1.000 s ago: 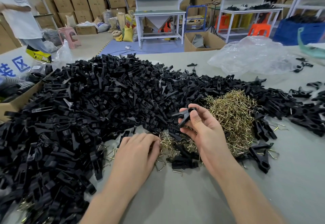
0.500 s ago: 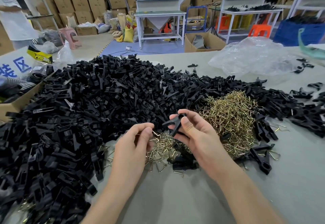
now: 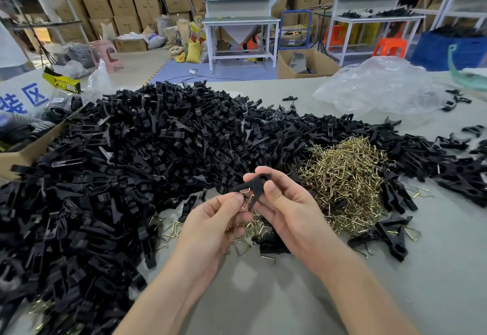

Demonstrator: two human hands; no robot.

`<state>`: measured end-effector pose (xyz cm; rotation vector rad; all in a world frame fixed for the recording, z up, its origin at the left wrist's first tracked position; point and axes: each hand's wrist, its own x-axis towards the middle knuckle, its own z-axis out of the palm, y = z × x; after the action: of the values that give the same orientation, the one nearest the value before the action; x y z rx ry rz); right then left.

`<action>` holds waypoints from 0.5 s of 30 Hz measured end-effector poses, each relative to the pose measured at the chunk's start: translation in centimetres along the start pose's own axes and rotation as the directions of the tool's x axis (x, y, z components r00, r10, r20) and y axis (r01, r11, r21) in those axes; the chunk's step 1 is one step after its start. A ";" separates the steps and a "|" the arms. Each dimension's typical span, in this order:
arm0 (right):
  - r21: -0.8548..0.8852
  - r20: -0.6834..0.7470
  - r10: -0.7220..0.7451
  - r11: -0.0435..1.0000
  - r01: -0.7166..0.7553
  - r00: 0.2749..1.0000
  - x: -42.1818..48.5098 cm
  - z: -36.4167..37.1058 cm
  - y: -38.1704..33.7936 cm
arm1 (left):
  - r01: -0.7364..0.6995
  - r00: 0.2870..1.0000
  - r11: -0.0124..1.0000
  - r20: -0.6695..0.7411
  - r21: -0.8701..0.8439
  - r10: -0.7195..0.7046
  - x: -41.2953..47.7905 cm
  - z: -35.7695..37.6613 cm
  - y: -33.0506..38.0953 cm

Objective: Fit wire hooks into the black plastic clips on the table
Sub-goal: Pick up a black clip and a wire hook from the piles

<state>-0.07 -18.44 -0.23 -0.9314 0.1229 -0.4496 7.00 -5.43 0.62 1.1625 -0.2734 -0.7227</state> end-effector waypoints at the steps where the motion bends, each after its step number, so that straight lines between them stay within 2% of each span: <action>1: 0.005 0.004 0.000 1.000 0.000 1.000 0.0 0.1 0.1 | 0.001 1.000 1.000 -0.005 0.006 0.000 0.1 0.0 -0.1; 6: -0.022 0.013 -0.021 1.000 0.021 1.000 0.0 0.1 0.4 | -0.008 0.998 0.999 -0.067 0.033 0.011 0.1 0.0 -0.2; 10: -0.151 0.004 -0.043 0.988 0.043 0.999 0.0 0.1 0.7 | -0.040 0.993 0.999 -0.113 -0.018 0.037 0.0 0.3 -0.6; 13: -0.182 0.001 -0.082 0.980 0.081 0.997 -0.1 0.2 0.9 | -0.046 0.993 0.992 -0.113 -0.117 0.033 -0.2 0.8 -1.0; 15: -0.166 0.006 -0.102 0.981 0.102 0.995 -0.1 0.2 0.8 | -0.021 0.999 0.975 -0.045 -0.219 0.011 -0.4 0.9 -1.1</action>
<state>0.17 -17.79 -0.77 -1.1047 0.1167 -0.5419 5.78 -6.05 0.05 0.9635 -0.1614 -0.6940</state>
